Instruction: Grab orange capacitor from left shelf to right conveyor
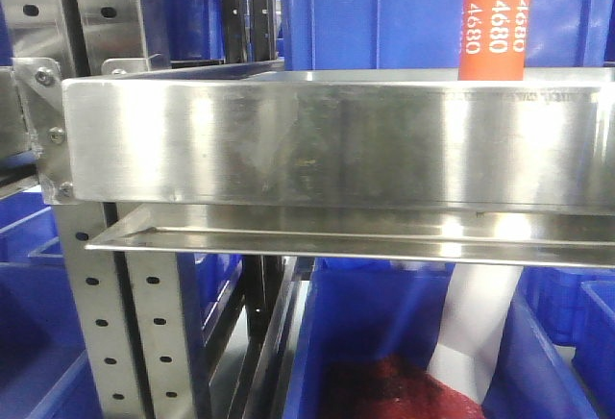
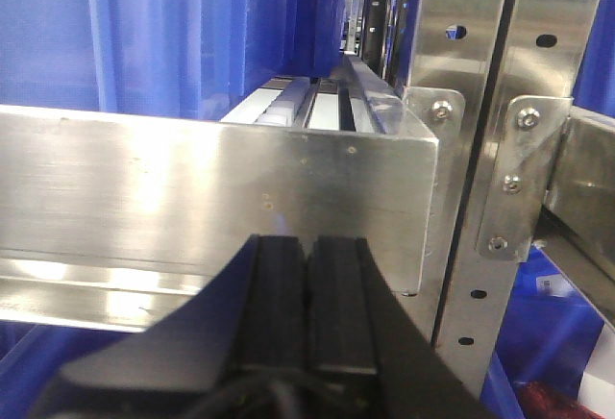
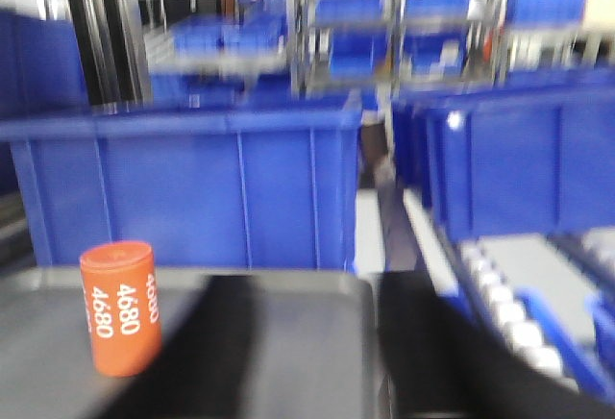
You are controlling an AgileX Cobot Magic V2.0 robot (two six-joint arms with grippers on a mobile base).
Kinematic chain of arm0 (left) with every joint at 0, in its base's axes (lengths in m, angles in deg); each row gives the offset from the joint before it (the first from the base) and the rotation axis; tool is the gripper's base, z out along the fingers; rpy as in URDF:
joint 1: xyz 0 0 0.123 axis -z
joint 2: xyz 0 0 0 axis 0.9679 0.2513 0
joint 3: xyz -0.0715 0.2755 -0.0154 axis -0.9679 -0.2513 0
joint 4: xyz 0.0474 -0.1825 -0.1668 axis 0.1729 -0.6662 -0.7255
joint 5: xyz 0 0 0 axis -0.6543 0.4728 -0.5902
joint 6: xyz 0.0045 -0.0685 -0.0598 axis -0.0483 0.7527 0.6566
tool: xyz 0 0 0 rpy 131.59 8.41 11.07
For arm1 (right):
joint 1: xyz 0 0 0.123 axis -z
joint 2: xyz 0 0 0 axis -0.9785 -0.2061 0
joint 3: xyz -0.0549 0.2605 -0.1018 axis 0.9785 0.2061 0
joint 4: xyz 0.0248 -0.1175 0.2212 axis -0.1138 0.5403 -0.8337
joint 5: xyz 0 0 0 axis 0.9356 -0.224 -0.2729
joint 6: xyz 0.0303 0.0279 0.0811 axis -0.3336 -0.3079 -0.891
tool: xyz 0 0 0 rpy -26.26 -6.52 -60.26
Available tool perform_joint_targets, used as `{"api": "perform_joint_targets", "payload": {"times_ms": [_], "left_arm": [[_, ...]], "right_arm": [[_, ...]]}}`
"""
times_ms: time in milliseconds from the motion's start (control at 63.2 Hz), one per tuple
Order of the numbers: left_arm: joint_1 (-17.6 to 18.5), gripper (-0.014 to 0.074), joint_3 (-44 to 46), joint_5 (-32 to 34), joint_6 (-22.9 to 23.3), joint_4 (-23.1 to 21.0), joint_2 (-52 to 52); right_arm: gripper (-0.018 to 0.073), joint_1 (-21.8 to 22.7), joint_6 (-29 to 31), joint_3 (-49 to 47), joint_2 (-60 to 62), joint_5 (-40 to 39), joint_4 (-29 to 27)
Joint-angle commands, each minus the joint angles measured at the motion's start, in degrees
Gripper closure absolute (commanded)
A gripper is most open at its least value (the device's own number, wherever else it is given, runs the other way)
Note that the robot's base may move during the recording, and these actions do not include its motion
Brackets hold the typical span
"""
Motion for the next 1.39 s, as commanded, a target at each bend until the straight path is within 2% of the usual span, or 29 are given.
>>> {"api": "perform_joint_targets", "payload": {"times_ms": [0,237,348,427,775,902,1028,1297,1376], "left_arm": [[0.0,0.0723,0.2,5.1,0.1,-0.1,-0.6],[0.0,0.0723,0.2,5.1,0.1,-0.1,-0.6],[0.0,0.0723,0.2,5.1,0.1,-0.1,-0.6],[0.0,0.0723,0.2,5.1,0.1,-0.1,-0.6],[0.0,0.0723,0.2,5.1,0.1,-0.1,-0.6],[0.0,0.0723,0.2,5.1,0.1,-0.1,-0.6],[0.0,0.0723,0.2,5.1,0.1,-0.1,-0.6],[0.0,0.0723,0.2,5.1,0.1,-0.1,-0.6],[0.0,0.0723,0.2,5.1,0.1,-0.1,-0.6]], "right_arm": [[-0.0080,-1.6,0.0,-5.0,-7.1,-2.5,0.1],[-0.0062,-12.0,0.0,-6.5,-20.8,-8.6,0.1],[-0.0062,-17.2,0.0,-6.5,-26.4,-13.4,0.1],[-0.0062,-19.3,0.0,-6.5,-30.8,-18.5,0.1],[-0.0062,-19.9,0.0,-6.9,-49.8,-42.3,0.1],[-0.0062,-19.9,-0.8,-8.4,-55.9,-48.6,0.1],[-0.0062,-19.9,-3.1,-10.7,-60.8,-50.0,0.1],[-0.0060,-19.9,-3.1,-12.4,-66.7,-50.6,1.0],[-0.0011,-19.9,-3.1,-12.9,-67.3,-50.8,1.3]]}}
